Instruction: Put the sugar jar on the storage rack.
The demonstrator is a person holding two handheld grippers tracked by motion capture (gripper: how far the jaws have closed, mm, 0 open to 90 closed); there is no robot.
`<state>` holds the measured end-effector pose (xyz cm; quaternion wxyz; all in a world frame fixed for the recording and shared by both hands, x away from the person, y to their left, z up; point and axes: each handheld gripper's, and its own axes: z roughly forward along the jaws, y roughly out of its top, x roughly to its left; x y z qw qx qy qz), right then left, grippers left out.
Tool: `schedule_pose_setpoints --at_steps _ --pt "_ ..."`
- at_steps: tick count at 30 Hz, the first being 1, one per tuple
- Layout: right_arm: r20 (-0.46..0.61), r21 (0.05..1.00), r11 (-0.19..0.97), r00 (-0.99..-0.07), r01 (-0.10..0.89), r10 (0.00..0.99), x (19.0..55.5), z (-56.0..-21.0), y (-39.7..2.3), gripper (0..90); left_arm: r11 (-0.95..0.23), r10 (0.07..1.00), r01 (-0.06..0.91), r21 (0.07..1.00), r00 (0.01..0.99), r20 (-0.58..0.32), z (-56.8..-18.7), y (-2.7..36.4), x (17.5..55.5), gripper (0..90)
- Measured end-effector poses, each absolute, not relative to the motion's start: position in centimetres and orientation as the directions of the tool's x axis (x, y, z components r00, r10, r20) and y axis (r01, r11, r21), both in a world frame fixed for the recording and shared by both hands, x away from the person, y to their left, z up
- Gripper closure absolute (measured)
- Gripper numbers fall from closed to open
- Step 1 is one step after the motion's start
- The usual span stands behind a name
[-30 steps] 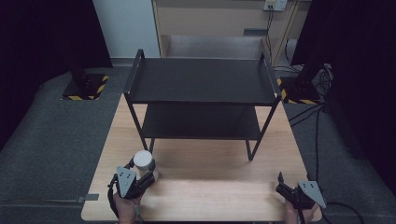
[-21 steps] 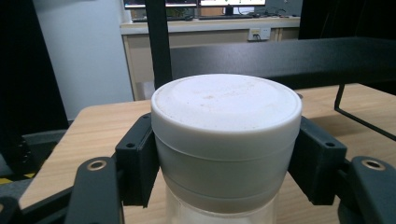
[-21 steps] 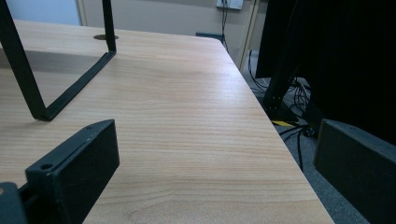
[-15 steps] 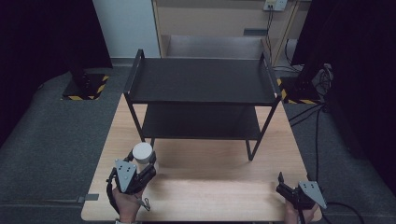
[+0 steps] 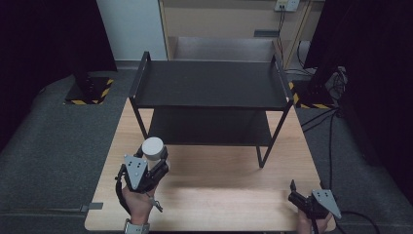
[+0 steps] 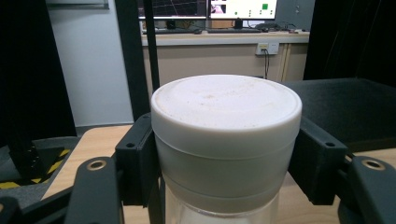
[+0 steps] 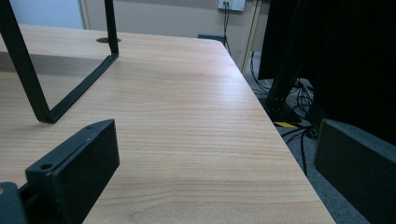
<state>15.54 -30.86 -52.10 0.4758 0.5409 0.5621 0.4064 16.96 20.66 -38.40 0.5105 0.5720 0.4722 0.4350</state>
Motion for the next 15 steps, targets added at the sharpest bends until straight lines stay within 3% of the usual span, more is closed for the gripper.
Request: schedule_pose_setpoints --at_steps 15 --pt "-0.091 0.972 0.080 0.039 0.222 0.995 15.6 -52.1 -30.9 0.7 -0.021 0.985 0.106 0.994 0.172 0.002 -35.9 18.8 19.1 33.3"
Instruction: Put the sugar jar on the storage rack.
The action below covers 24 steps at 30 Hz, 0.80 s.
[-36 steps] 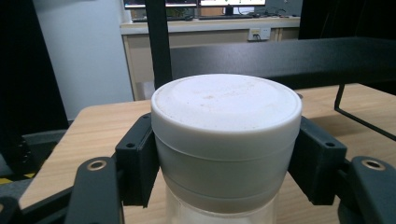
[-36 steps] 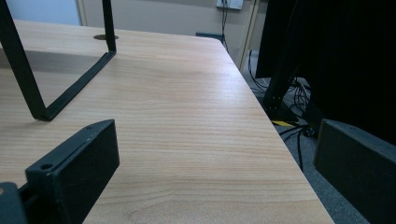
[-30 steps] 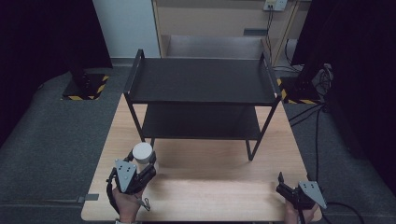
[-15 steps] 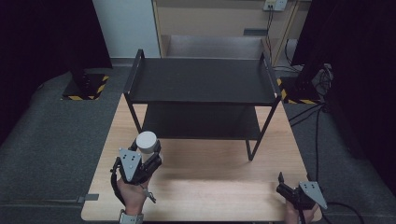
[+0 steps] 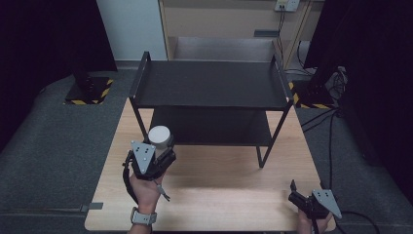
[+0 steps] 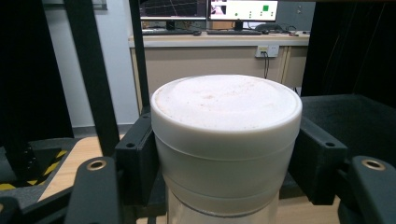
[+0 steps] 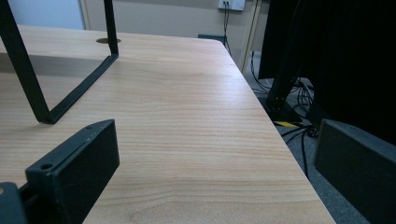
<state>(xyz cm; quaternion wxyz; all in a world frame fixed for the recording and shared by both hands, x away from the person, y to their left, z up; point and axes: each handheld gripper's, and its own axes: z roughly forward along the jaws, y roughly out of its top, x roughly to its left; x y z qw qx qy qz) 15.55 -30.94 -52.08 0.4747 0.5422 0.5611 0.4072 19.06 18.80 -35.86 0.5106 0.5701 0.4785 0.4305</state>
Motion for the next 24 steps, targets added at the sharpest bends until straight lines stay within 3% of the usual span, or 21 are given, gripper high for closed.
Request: schedule_pose_setpoints --at_steps 24 --pt "-0.097 0.970 0.085 0.043 0.229 0.994 15.7 -52.0 -30.9 0.7 -0.025 0.984 0.062 0.998 0.178 0.013 -33.4 17.5 23.1 33.3"
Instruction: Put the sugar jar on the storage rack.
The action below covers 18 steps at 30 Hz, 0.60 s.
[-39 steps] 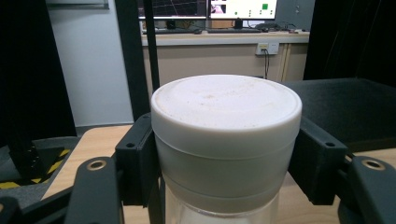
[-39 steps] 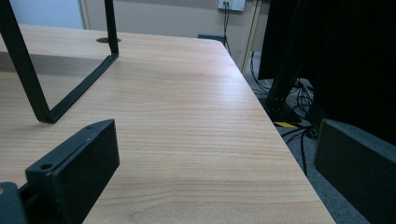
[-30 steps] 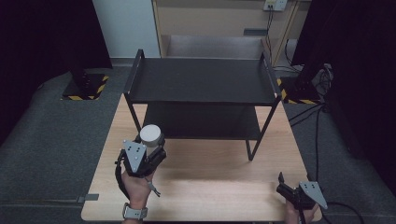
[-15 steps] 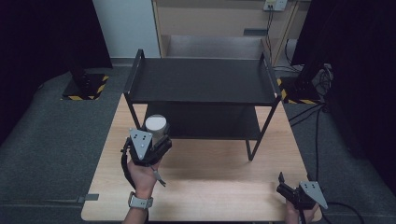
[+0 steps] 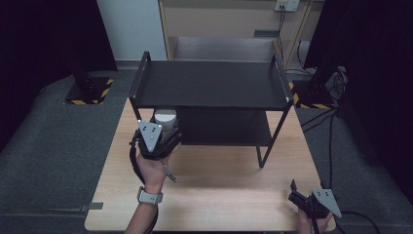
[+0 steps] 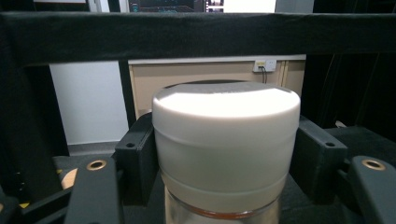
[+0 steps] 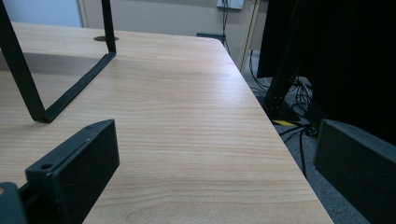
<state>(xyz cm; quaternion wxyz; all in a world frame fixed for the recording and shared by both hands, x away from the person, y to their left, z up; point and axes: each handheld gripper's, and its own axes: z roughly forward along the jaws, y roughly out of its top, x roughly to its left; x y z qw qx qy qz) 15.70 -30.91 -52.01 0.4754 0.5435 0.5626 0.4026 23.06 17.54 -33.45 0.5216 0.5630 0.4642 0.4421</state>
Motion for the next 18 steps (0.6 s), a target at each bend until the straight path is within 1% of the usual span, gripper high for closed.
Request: schedule_pose_setpoints --at_steps 18 --pt "-0.115 0.967 0.101 0.048 0.233 0.992 15.8 -52.0 -30.7 0.7 -0.043 0.986 0.055 0.998 0.164 0.033 -33.8 16.6 27.5 33.3"
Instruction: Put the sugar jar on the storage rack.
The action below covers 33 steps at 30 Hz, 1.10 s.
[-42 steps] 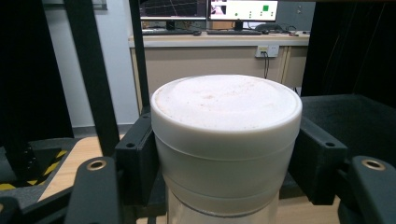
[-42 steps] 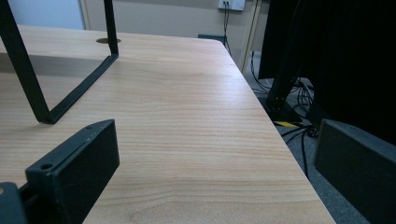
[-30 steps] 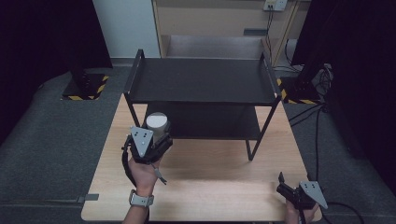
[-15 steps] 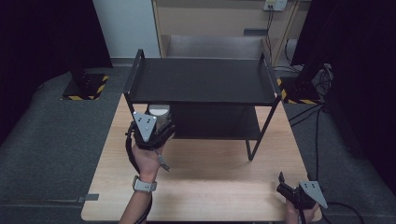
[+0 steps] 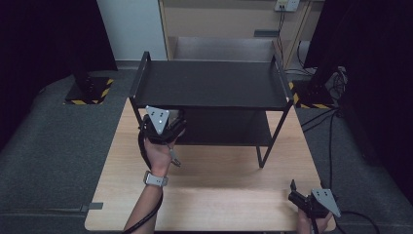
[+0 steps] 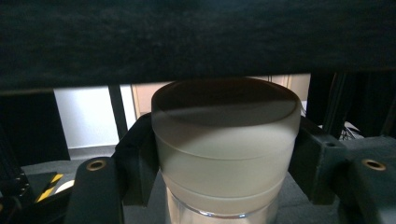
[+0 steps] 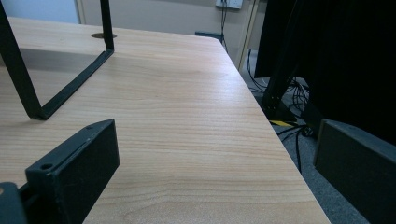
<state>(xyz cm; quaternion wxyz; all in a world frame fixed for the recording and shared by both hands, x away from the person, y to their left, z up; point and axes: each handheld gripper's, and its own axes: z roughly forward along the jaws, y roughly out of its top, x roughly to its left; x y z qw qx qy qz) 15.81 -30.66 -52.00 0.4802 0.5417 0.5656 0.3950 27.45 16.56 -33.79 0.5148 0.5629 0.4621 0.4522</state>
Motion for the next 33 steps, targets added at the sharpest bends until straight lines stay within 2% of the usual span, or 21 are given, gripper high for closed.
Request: schedule_pose_setpoints --at_steps 10,28,33 --pt "-0.120 0.966 0.106 0.048 0.235 0.992 15.8 -52.0 -30.6 0.7 -0.047 0.987 0.048 0.998 0.154 0.039 -34.1 16.3 29.1 33.3" --pt "-0.124 0.966 0.110 0.045 0.235 0.991 15.8 -52.0 -30.6 0.7 -0.033 0.983 0.025 0.999 0.180 0.028 -34.7 17.1 29.5 32.6" --pt "-0.124 0.966 0.110 0.044 0.235 0.991 15.8 -52.0 -30.6 0.7 -0.021 0.983 0.042 0.999 0.185 0.013 -34.5 17.1 29.6 27.7"
